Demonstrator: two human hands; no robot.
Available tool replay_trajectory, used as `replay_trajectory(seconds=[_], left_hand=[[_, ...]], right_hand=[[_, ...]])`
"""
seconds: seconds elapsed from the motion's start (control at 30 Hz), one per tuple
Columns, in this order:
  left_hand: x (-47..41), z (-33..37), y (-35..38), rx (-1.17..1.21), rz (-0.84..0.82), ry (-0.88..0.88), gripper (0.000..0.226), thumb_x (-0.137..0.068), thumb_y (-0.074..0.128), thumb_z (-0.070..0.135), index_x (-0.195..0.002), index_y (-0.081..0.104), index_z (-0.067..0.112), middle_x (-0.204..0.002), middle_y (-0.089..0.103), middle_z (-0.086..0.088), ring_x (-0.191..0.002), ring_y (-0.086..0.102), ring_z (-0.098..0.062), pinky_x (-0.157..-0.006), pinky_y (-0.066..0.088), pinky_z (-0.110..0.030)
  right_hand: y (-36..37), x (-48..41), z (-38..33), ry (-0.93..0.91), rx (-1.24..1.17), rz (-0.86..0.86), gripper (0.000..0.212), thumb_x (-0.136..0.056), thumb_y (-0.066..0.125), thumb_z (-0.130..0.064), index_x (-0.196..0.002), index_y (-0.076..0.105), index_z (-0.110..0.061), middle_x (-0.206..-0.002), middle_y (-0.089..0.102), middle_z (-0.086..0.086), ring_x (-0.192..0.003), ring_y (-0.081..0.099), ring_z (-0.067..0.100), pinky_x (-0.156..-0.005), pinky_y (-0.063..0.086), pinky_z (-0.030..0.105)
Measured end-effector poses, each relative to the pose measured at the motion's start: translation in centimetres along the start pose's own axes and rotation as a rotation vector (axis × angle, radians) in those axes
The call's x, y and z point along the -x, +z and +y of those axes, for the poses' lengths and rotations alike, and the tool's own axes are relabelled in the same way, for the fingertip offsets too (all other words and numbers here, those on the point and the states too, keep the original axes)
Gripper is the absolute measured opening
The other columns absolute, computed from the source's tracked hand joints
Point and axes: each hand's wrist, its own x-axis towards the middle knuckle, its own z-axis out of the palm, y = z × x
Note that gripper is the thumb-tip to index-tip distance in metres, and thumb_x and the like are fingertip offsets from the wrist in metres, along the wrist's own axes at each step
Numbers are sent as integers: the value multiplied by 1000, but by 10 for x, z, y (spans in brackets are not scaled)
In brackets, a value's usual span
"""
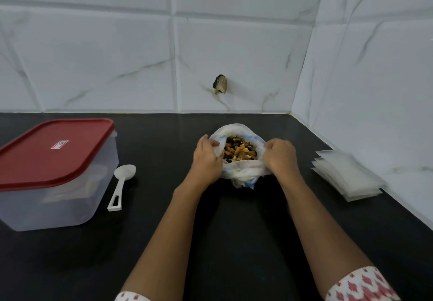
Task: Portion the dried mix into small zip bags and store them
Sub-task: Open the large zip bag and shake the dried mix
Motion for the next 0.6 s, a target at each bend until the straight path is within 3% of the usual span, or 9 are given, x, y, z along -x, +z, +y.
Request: replay_trajectory(seconds=[0.1,0.2,0.27,0.37,0.5,0.6], left_hand=[[-6,-1,-4,-1,-58,112,54,-95,34,17,-147,21,26,-158,5,3,-145,3,-17,-117,8,-36],[-17,6,-1,-95,-10,254,51,-91,32,36,-142,32,37,-158,7,7,-146,-2,-15,-119,1,-41],[-22,9,2,-249,-45,264,45,-96,34,34,-141,34,38,-158,5,11,-145,-4,-12,-118,-5,-43],[-32,3,7,-393,-107,194,53,-97,31,43,-147,21,30,-158,-2,11,-145,-9,-10,-115,-8,-45],[-37,-6,10,-338,-181,111,78,-89,30,64,-150,1,23,-158,-14,6,-145,-11,-11,-115,-9,-46],[-36,-6,7,-267,-270,123,98,-81,38,71,-149,-10,18,-157,-19,1,-146,-11,-17,-117,-7,-47]], right_hand=[[3,0,-1,-320,-94,174,26,-90,43,-2,-100,66,-10,-115,55,8,-110,49,26,-88,37,27],[8,-3,-5,-454,-200,45,32,-90,41,-5,-99,70,-15,-111,63,1,-112,49,22,-99,38,37],[8,-2,-6,-444,-202,-59,33,-94,40,-13,-109,68,-21,-119,63,-3,-121,45,18,-107,31,42],[9,-7,-1,-322,-225,-207,36,-99,32,-30,-123,59,-29,-134,51,-3,-131,36,15,-113,23,38],[24,-23,7,-124,-375,-358,46,-85,32,-65,-122,53,-48,-140,43,-5,-130,40,15,-112,29,44],[29,-26,12,-87,-452,-413,49,-83,35,-66,-122,55,-43,-136,49,-7,-124,47,11,-109,35,42]])
